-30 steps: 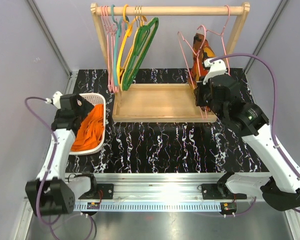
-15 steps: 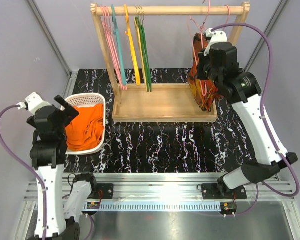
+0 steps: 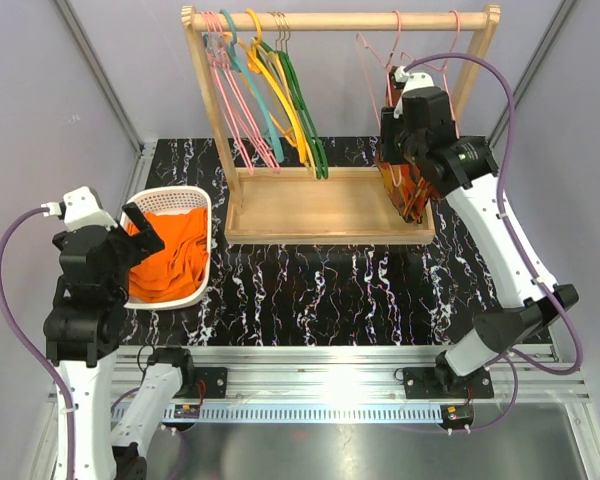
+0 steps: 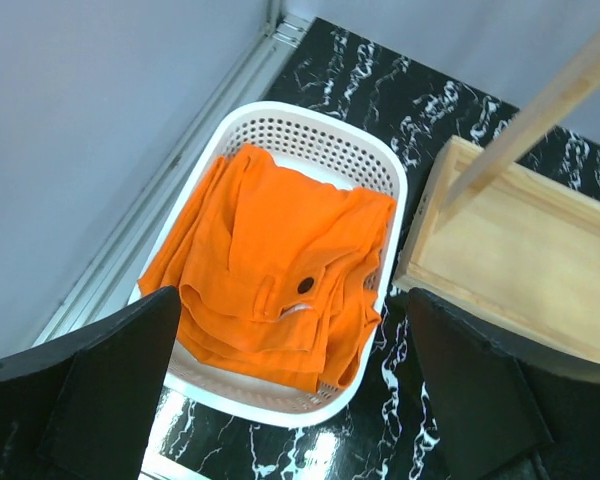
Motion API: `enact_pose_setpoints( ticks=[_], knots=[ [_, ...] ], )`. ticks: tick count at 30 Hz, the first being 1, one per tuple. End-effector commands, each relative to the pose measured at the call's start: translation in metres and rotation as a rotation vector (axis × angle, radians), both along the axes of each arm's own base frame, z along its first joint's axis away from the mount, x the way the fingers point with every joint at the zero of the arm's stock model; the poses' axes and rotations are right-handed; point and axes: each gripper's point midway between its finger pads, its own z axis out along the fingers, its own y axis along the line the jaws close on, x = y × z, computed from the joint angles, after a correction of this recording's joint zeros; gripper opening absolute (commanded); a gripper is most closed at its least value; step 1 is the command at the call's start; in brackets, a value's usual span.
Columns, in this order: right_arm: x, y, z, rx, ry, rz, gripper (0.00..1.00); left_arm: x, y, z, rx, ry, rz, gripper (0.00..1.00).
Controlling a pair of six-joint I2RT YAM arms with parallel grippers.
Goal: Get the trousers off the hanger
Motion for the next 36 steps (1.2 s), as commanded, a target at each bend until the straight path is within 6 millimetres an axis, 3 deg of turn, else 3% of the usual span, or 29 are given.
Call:
enact_pose_setpoints(
  ticks=[1,2,3,4,5,7,8,10,11,13,14,19,22,26,29,36],
  knots=[
    [-0.025,-0.002,0.030,0.070,-0.065,0.040,0.41,-0.007,-0.006,0.009,0.042,-0.015,-0.059,0.99],
    [-0.037,-0.002,0.044,0.101,-0.099,0.066,0.48,-0.010,-0.004,0.010,0.047,-0.020,-0.053,0.99],
    [-0.043,-0.003,0.048,0.116,-0.111,0.078,0.68,-0.012,-0.004,0.008,0.051,-0.014,-0.052,0.99],
    [-0.048,-0.004,0.045,0.120,-0.113,0.083,0.80,-0.012,-0.004,0.007,0.053,-0.013,-0.055,0.99],
    [-0.063,-0.010,0.059,0.139,-0.151,0.089,0.88,-0.015,-0.006,0.009,0.058,-0.025,-0.068,0.99],
    [-0.079,-0.018,0.057,0.136,-0.157,0.090,0.99,-0.018,-0.010,0.012,0.056,-0.039,-0.095,0.99],
    [-0.097,-0.028,0.071,0.153,-0.203,0.082,0.99,-0.021,-0.015,0.014,0.055,-0.055,-0.129,0.99],
    [-0.114,-0.037,0.066,0.159,-0.207,0.074,0.99,-0.026,-0.019,0.014,0.058,-0.065,-0.160,0.99],
    [-0.134,-0.051,0.077,0.177,-0.255,0.057,0.99,-0.031,-0.022,0.016,0.065,-0.080,-0.178,0.99],
    [-0.151,-0.066,0.063,0.169,-0.243,0.016,1.00,-0.038,-0.023,0.014,0.075,-0.082,-0.197,0.99],
    [-0.171,-0.082,0.069,0.177,-0.287,-0.016,0.99,-0.041,-0.025,0.013,0.092,-0.081,-0.222,0.99],
    [-0.216,-0.131,0.030,0.071,-0.238,-0.139,1.00,-0.064,-0.018,0.012,0.172,-0.170,-0.242,0.99],
    [-0.237,-0.145,0.007,0.041,-0.179,-0.167,0.99,-0.075,-0.012,0.007,0.187,-0.204,-0.230,0.99],
    [-0.249,-0.152,-0.022,0.023,-0.114,-0.185,0.99,-0.081,-0.006,0.003,0.194,-0.201,-0.214,0.99],
    [-0.247,-0.160,-0.038,-0.002,-0.090,-0.239,0.99,-0.083,-0.005,0.001,0.197,-0.210,-0.219,0.99],
    [-0.239,-0.158,-0.036,0.003,-0.110,-0.249,0.99,-0.080,-0.008,-0.003,0.193,-0.199,-0.236,0.99]
  ],
)
